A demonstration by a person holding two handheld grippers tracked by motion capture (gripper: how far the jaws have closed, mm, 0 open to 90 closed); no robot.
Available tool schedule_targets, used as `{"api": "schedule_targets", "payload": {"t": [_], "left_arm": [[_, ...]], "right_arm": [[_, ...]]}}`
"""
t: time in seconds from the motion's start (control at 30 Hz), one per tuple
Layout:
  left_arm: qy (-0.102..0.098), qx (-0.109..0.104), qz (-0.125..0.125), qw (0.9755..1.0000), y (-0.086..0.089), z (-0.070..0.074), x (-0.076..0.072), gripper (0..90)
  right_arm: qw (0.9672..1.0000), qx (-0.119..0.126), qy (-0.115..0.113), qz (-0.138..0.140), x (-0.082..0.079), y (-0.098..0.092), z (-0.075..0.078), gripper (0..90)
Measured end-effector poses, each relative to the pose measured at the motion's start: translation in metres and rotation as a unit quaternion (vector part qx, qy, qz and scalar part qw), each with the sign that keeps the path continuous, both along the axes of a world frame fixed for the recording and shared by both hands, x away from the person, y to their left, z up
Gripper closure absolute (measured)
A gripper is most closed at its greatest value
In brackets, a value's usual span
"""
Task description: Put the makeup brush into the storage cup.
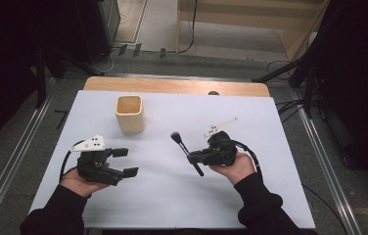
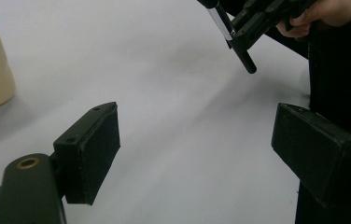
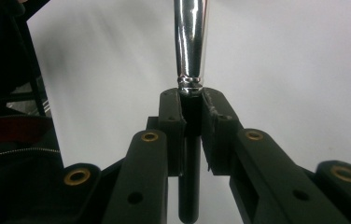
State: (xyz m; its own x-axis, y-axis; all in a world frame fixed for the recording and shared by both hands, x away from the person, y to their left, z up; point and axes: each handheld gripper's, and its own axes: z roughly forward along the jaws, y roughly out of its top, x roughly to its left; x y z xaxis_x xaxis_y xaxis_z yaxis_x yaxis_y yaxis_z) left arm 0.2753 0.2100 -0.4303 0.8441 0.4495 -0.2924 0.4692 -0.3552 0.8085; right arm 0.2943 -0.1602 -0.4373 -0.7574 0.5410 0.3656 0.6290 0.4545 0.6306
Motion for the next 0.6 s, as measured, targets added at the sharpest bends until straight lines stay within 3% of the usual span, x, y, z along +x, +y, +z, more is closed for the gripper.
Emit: {"api": "schedule_targets", "payload": {"t": [0.27, 0.6], "left_arm": [[0.002, 0.0, -0.013, 0.9999, -0.004, 0.0, 0.002, 16.3], [0.005, -0.014, -0.029, 0.9995, -0.014, 0.0, 0.006, 16.3]], "right_arm": [[0.9999, 0.01, -0.013, 0.002, -0.005, -0.005, -0.008, 80.8], [0.9971, 0.059, -0.042, 0.025, -0.004, 0.001, -0.007, 80.8]]}}
